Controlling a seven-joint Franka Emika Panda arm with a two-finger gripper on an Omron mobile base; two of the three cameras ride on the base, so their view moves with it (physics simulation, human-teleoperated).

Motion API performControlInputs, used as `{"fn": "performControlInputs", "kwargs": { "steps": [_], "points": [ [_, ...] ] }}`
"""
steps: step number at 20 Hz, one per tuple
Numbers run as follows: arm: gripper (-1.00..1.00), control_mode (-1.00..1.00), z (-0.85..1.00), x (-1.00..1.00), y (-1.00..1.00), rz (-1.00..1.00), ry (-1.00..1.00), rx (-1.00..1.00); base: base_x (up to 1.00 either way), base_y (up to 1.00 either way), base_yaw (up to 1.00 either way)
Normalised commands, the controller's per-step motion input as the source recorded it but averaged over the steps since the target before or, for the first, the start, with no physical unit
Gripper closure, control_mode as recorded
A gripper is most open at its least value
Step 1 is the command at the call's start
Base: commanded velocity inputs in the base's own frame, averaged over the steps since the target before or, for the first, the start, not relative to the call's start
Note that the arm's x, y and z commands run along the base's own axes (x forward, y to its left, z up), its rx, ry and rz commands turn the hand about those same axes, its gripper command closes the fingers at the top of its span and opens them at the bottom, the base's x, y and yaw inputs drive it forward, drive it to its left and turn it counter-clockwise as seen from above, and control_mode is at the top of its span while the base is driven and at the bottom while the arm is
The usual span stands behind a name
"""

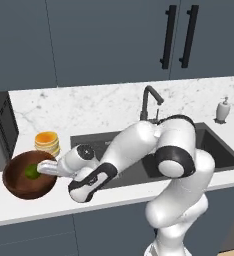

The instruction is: Pick the lime from the sink and place it in the bowl. Then pick the bowl and place it in the microwave. Then close the microwave door and press the start button.

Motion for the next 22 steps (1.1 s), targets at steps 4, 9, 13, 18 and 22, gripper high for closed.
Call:
{"fn": "performControlInputs", "kwargs": {
  "steps": [4,9,13,18,22],
  "points": [
    [1.00,-1.00,0.59,-0.39,-0.46,-0.21,-0.15,0.10,0.00,0.00,0.00],
    [1.00,-1.00,0.75,-0.40,-0.37,-0.25,-0.04,0.07,0.00,0.00,0.00],
    [1.00,-1.00,1.00,-0.37,-0.15,-0.25,-0.01,0.08,0.00,0.00,0.00],
    [1.00,-1.00,0.95,-0.39,-0.28,-0.27,0.01,0.03,0.00,0.00,0.00],
    [1.00,-1.00,0.58,-0.42,-0.44,-0.27,0.12,0.00,0.00,0.00,0.00]
  ]
}}
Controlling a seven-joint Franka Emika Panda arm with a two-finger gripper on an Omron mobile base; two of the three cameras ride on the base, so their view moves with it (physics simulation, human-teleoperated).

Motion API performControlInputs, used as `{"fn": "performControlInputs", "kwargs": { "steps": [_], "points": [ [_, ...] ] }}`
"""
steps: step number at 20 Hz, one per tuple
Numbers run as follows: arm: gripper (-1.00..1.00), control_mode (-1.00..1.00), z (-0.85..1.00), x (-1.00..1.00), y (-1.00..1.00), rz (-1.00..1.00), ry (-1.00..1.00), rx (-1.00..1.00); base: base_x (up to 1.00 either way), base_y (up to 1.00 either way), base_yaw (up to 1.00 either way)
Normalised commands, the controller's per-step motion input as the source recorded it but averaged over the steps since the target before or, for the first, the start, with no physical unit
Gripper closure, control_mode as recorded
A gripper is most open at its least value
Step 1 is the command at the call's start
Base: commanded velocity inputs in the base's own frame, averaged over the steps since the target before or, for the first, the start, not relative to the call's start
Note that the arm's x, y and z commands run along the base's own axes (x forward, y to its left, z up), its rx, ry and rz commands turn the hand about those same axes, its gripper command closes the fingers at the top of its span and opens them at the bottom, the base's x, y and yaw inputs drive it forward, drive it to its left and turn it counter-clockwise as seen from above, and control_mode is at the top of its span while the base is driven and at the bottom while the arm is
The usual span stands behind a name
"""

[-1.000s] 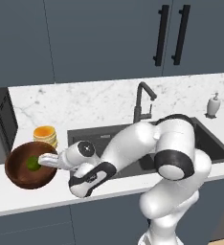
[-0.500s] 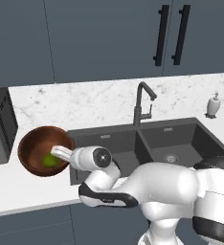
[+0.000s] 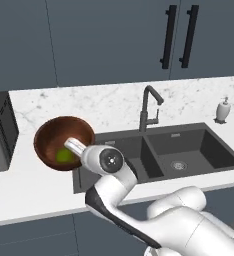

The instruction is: Pick the lime from the sink and place it in the bowl. Then pick the bowl and place it in the microwave. Then close the microwave door and press the start button.

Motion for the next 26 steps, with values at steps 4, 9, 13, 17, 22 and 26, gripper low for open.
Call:
{"fn": "performControlInputs", "kwargs": {
  "steps": [4,9,13,17,22,26],
  "points": [
    [1.00,-1.00,0.47,-0.38,-0.52,-0.25,0.13,0.00,0.00,0.00,0.00],
    [1.00,-1.00,0.48,-0.39,-0.57,-0.15,0.12,0.00,0.00,0.00,0.00],
    [1.00,-1.00,0.52,-0.40,-0.64,-0.08,0.14,0.04,0.00,0.00,0.00],
    [1.00,-1.00,0.51,-0.49,-0.72,-0.07,0.07,0.12,0.00,0.00,0.00],
    [1.00,-1.00,0.38,-0.36,-0.96,-0.09,0.01,0.09,0.00,0.00,0.00],
    [1.00,-1.00,0.39,-0.49,-0.85,-0.19,0.01,0.02,0.00,0.00,0.00]
  ]
}}
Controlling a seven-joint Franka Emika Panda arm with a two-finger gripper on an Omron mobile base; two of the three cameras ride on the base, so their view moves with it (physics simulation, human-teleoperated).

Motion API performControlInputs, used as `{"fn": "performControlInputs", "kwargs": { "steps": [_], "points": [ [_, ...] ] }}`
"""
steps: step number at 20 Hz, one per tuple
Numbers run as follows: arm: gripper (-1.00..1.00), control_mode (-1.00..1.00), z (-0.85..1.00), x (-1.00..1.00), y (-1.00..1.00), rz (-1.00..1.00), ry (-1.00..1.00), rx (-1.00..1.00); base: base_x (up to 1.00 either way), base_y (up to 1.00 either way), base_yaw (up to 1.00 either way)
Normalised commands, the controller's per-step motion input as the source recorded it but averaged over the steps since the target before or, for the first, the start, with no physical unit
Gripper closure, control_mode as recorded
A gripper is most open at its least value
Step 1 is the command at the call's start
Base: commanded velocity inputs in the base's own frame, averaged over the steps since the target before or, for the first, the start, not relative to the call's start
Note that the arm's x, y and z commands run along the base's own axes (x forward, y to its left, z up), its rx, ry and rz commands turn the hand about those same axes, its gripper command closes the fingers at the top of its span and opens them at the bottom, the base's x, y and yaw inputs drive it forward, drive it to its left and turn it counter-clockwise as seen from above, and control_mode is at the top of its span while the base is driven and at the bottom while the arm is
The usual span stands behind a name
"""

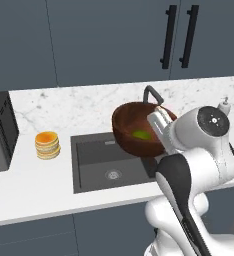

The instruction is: Pick the lime from the sink and place it in the bowl. Then pick the bowl and place it in the microwave. Then close the microwave door and press the start button.

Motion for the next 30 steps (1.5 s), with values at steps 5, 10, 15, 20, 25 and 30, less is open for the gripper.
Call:
{"fn": "performControlInputs", "kwargs": {
  "steps": [5,10,15,20,25,30],
  "points": [
    [1.00,-1.00,0.40,-0.31,-0.55,-0.20,0.05,0.03,0.00,0.00,0.00],
    [1.00,-1.00,0.16,-0.07,-0.26,-0.07,0.04,0.04,0.00,0.00,0.00],
    [1.00,-1.00,0.08,-0.07,-0.30,0.00,0.00,0.04,0.00,0.00,0.00],
    [1.00,-1.00,0.16,-0.19,-0.20,0.00,0.00,0.01,0.00,0.00,0.00],
    [1.00,1.00,0.01,-0.07,0.00,0.00,0.01,0.01,-0.48,-0.07,0.00],
    [1.00,1.00,0.00,0.00,0.00,0.00,0.00,0.00,-0.72,0.25,0.21]
  ]
}}
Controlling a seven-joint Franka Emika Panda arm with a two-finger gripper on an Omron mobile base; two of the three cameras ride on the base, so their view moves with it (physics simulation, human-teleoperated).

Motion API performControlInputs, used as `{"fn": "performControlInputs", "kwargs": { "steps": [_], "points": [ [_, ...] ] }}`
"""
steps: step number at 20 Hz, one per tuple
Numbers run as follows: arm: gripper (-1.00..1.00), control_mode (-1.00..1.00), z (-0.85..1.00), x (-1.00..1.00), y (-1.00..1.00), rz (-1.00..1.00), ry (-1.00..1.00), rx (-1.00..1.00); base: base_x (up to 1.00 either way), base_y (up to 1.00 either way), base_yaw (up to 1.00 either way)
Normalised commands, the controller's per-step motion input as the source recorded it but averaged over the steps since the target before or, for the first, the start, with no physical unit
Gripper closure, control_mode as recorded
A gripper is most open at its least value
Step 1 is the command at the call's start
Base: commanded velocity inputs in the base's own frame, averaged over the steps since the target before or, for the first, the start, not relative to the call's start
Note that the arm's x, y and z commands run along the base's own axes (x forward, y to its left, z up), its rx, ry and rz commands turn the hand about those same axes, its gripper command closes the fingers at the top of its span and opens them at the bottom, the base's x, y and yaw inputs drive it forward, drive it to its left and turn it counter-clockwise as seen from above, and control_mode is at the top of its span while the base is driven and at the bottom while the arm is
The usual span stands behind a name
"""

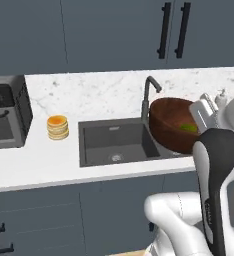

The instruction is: Pick the lime from the sink and place it in the bowl. Then pick the bowl and place it in the microwave. Then close the microwave door and press the start button.

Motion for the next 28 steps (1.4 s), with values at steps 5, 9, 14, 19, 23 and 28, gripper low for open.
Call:
{"fn": "performControlInputs", "kwargs": {
  "steps": [5,9,14,19,23,28],
  "points": [
    [1.00,1.00,0.00,0.00,0.00,0.00,0.00,0.00,-0.19,0.91,0.67],
    [1.00,1.00,0.00,0.00,0.00,0.00,0.00,0.00,0.00,0.42,0.98],
    [1.00,1.00,0.00,0.00,0.00,0.00,0.00,0.00,0.00,0.29,1.00],
    [1.00,1.00,0.00,0.00,0.00,0.00,0.00,0.00,0.00,0.26,0.98],
    [1.00,1.00,0.00,0.00,0.00,0.00,0.00,0.00,0.00,0.22,0.99],
    [1.00,1.00,0.00,0.00,0.00,0.00,0.00,0.00,0.01,0.27,0.94]
  ]
}}
